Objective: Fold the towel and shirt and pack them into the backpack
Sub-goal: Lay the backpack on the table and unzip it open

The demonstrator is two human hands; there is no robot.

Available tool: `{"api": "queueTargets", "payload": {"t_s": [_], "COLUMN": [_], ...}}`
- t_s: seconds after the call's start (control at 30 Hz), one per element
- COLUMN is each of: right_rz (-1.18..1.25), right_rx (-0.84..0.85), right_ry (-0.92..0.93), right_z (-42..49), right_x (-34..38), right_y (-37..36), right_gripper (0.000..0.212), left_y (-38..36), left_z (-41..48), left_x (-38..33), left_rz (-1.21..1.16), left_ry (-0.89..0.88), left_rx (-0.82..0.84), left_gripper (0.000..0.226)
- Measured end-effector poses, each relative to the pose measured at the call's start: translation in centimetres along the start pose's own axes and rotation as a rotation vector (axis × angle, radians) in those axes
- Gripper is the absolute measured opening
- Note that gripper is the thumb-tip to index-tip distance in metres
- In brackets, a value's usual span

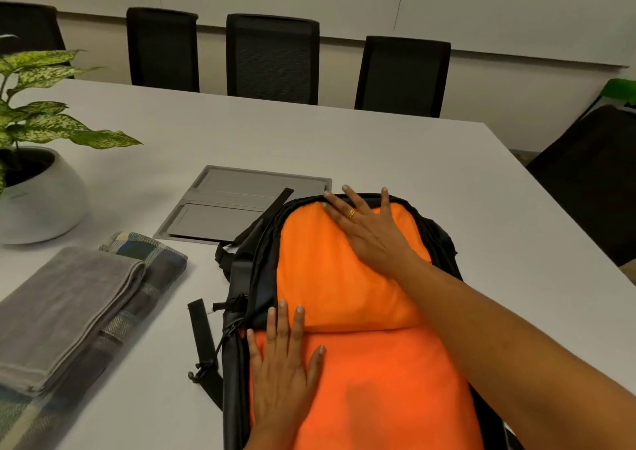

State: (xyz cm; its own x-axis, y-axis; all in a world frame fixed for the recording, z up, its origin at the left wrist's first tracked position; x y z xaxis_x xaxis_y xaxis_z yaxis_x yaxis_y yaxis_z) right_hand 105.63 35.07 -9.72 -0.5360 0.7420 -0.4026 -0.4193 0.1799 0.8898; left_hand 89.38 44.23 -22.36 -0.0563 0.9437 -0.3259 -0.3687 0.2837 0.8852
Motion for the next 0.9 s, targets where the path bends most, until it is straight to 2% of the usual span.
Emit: {"api": "queueTargets", "payload": {"t_s": [0.13,0.33,0.4,0.6,0.7,0.83,0.9], "right_rz": [0.037,-0.072,-0.062,-0.004,0.162,0.387,0.462], "right_rx": [0.124,0.134,0.151,0.205,0.135,-0.249,-0.334], "right_ry": [-0.015,-0.085,-0.177,-0.251,-0.325,-0.319,-0.22], "right_z": [1.4,3.5,4.2,4.2,3.3,0.1,-1.6], "right_x": [-1.3,-3.0,-4.6,-5.2,-4.8,-2.7,-1.2], "right_y": [-1.0,-3.0,-3.3,-5.4,-4.6,-0.9,0.6], "right_gripper": [0.055,0.056,0.055,0.051,0.051,0.049,0.05], "left_y": [0.3,0.1,0.1,0.1,0.4,0.3,0.2], "left_z": [-0.1,-0.1,-0.1,0.1,0.1,-0.1,-0.1], "left_x": [-0.2,-0.3,-0.3,-0.4,-0.5,-0.5,-0.6], "left_rz": [-0.015,-0.007,-0.008,0.006,0.022,0.026,0.027], "left_ry": [-0.025,-0.045,-0.045,-0.052,-0.051,-0.046,-0.048], "left_rx": [-0.028,-0.026,-0.025,-0.021,-0.016,0.002,0.006], "left_gripper": [0.066,0.065,0.065,0.065,0.064,0.064,0.064]}}
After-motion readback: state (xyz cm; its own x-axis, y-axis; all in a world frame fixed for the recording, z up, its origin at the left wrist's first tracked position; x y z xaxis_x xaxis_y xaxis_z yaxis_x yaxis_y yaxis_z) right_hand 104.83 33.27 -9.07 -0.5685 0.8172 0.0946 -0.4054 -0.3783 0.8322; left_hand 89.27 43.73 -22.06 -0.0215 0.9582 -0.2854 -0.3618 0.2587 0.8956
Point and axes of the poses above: each hand's wrist, its own z-axis towards the middle knuckle, its own y-axis out of the back of the hand, x = y × z, the point moved 10 cm from there along z, towards the middle knuckle, and after that the axes turned 1 degree about z, right-handed, at the moved point
